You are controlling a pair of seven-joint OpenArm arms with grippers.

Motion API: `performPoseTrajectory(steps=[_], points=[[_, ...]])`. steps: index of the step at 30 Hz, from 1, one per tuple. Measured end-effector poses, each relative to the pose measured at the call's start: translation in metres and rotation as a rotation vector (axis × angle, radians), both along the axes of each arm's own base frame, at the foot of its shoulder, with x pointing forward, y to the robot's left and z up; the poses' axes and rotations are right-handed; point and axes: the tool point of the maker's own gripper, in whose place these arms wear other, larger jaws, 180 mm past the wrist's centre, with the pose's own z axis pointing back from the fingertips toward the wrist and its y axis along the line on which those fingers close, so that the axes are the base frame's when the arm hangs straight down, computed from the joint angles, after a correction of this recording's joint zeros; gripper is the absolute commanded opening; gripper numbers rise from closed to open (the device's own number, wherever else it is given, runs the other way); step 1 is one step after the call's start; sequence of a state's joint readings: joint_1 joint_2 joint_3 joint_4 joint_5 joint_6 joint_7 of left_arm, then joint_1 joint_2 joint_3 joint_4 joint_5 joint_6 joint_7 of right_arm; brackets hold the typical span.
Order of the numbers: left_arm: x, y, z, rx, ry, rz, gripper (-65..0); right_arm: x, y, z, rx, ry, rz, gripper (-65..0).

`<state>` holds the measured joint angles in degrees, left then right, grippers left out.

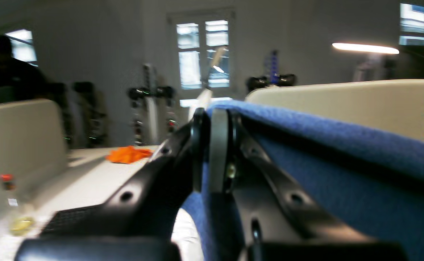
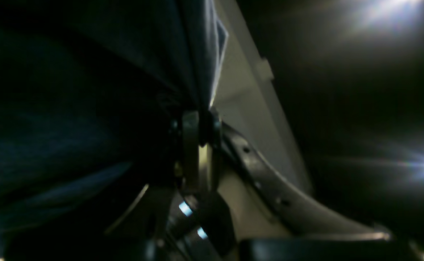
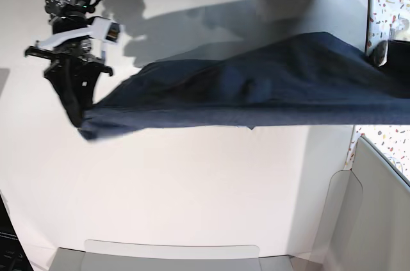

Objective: Layout the t-shirt on the table in an organized manner, then fold the t-shirt properly
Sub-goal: 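Swing the lifted t-shirt toward the left gripper and release with the right gripper, then move the right gripper toward the t-shirt held by the left gripper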

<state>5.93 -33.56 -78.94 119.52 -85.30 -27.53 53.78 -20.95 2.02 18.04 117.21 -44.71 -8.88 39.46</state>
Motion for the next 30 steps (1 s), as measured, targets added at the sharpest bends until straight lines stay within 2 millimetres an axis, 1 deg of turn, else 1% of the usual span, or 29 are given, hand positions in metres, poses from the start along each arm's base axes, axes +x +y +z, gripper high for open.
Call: performPoseTrajectory(steps=[3, 5, 6, 8, 9, 12, 14, 15, 20, 23, 26, 28, 30], points=[[0.005, -0.004, -0.007, -0.02, 0.011, -0.025, -65.0, -0.01, -0.029, 0.011, 0.015, -0.046, -0.056, -65.0], [0.006, 0.004, -0.012, -0.05, 0.019, 0.009, -65.0, -0.015, -0.062, 0.021, 0.098, -0.071, -0.14, -65.0], [0.008, 0.006, -0.013, -0.067, 0.022, 0.011, -65.0, -0.018, -0.069, 0.027, 0.106, -0.098, -0.151, -65.0], [0.008, 0.002, -0.01, -0.05, 0.008, -0.004, -65.0, -0.018, -0.067, 0.033, 0.078, -0.119, -0.132, -65.0], [0.008, 0.001, -0.006, -0.05, -0.013, -0.011, -65.0, -0.018, -0.066, 0.035, 0.07, -0.13, -0.123, -65.0], [0.004, 0.001, 0.009, -0.044, -0.088, -0.011, -65.0, -0.016, -0.073, 0.05, 0.076, -0.185, -0.128, -65.0], [0.004, 0.001, 0.009, -0.042, -0.084, -0.013, -65.0, -0.014, -0.073, 0.056, 0.081, -0.211, -0.127, -65.0], [0.007, -0.001, 0.007, -0.043, -0.077, -0.022, -65.0, -0.011, -0.07, 0.056, 0.086, -0.21, -0.114, -65.0], [0.035, -0.02, -0.002, -0.025, 0.007, -0.114, -65.0, -0.004, -0.049, 0.051, 0.1, -0.189, -0.028, -65.0], [0.04, -0.029, 0.001, -0.004, 0.009, -0.15, -65.0, 0.0, -0.032, 0.042, 0.156, -0.159, 0.024, -65.0], [0.042, -0.03, 0.0, -0.007, 0.012, -0.155, -65.0, 0.002, -0.007, 0.023, 0.217, -0.08, 0.099, -65.0], [0.043, -0.03, -0.001, -0.009, 0.015, -0.157, -65.0, 0.012, 0.011, 0.003, 0.308, 0.028, 0.139, -65.0], [0.044, -0.032, -0.001, -0.01, 0.018, -0.166, -65.0, 0.022, 0.036, -0.021, 0.382, 0.143, 0.193, -65.0]])
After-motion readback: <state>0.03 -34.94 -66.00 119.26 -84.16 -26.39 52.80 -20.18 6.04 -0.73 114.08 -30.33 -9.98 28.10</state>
